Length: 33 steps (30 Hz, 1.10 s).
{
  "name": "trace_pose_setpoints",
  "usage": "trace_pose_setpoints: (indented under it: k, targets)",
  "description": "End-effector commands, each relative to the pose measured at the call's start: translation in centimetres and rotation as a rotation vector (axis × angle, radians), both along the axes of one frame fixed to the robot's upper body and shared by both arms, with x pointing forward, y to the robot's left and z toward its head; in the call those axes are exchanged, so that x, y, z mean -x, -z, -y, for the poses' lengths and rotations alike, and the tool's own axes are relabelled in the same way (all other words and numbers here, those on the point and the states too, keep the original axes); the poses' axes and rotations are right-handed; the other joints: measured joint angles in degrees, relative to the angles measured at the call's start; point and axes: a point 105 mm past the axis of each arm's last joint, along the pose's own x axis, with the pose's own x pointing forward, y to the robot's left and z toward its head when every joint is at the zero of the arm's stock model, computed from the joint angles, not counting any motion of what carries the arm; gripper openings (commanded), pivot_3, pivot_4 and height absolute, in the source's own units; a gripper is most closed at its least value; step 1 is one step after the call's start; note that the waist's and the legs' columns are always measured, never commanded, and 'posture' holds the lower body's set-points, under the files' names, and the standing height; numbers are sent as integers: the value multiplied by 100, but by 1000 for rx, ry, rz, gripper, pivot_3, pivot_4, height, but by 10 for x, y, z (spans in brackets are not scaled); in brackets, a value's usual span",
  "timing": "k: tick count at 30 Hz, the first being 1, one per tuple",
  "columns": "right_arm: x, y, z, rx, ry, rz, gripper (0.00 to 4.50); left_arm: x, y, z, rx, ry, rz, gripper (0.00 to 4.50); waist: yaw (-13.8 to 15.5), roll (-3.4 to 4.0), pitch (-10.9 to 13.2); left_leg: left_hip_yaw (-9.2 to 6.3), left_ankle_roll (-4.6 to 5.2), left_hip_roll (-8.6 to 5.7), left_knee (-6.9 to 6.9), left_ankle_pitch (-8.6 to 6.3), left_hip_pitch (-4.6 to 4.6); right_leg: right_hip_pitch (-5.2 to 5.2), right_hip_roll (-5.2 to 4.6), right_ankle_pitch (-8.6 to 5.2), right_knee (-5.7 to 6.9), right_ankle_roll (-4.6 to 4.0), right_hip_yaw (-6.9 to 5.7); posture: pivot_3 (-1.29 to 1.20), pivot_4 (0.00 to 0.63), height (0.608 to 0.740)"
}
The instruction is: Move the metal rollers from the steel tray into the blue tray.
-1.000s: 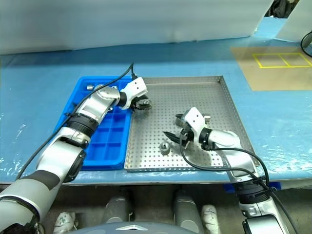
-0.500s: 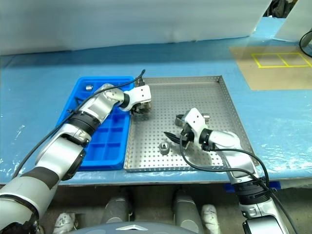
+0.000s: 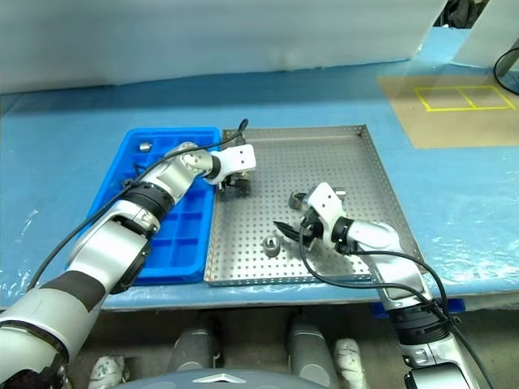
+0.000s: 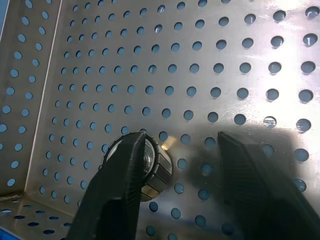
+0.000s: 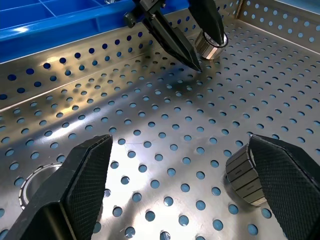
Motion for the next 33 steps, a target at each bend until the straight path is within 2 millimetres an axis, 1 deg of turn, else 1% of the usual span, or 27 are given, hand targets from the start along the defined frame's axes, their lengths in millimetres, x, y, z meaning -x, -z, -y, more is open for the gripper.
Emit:
trace_pose_setpoints:
  k: [1, 3, 4, 6, 8, 12, 14, 18, 20, 27, 30, 33]
  targets:
    - [-2, -13, -5, -11, -16, 56, 4500, 0, -28, 8, 96, 22, 0, 3509, 1, 0, 0, 0, -1, -1, 0, 1, -3, -2, 0, 0, 0, 0, 0, -255, 150, 740]
    - [-3, -12, -6, -12, -18, 57, 4500, 2, -35, 11, 147, 20, -22, 4195, 4, 0, 2, 0, 1, -2, 0, 1, -6, -3, -1, 0, 0, 0, 0, -255, 150, 740]
    - [-3, -12, -7, -12, -19, 57, 4500, 3, -41, 13, 181, 16, -35, 4436, 4, 0, 4, 0, 1, -2, -1, 1, -6, -3, -1, 0, 0, 0, 0, -255, 150, 740]
    - [-3, -11, -9, -13, -21, 57, 4500, 4, -50, 14, 222, 7, -45, 4436, 4, 1, 5, 0, 10, -2, 0, -5, -6, -3, -2, 0, 0, -1, -1, -255, 150, 740]
    - [-2, -9, -10, -14, -23, 55, 4500, 5, -55, 10, 216, 2, -47, 4436, 5, 2, 5, 0, 10, -1, 0, -6, -5, -3, -2, -1, 0, -1, -1, -253, 150, 740]
    - [-2, -8, -12, -19, -26, 54, 4500, 1, -55, -4, 157, -30, -32, 4436, -4, 3, 7, 1, 8, 0, 1, -5, -3, -3, -1, -1, 1, -1, 0, -250, 150, 740]
    - [-3, -8, -13, -20, -26, 53, 4500, 0, -55, -8, 145, -37, -35, 4436, -2, 3, 7, 1, 7, 1, 1, -4, -2, -3, -1, -1, 1, -1, 0, -251, 150, 740]
    - [-3, -6, -14, -20, -24, 52, 4500, -4, -46, -25, 33, -64, -28, 4436, 1, 4, 8, 1, 6, 0, 0, -4, -4, -3, -1, -1, 0, -1, 0, -255, 150, 740]
    - [-3, -6, -14, -21, -22, 52, 4500, -5, -42, -29, -1, -73, -32, 4436, 0, 4, 8, 1, 7, 0, 0, -4, -4, -3, -1, -1, -1, -1, 0, -258, 150, 740]
    - [-2, -4, -14, -23, -13, 53, 4500, -8, -30, -32, -101, -59, -43, 4436, 2, 2, 10, 1, 6, -1, 1, -4, -4, -3, -1, 0, 0, -1, 0, -270, 150, 740]
    - [-2, -5, -13, -24, -11, 54, 4500, -9, -26, -31, -117, -54, -47, 4436, -3, 2, 10, 1, 6, -1, 1, -4, -3, -3, -1, 0, 0, -1, 1, -273, 150, 740]
    - [-1, -4, -13, -24, -6, 54, 4500, -9, -17, -38, -185, -67, -68, 4436, -9, 2, 10, 1, 5, 0, 1, -4, -2, -3, 0, 0, 0, -1, 0, -276, 150, 740]
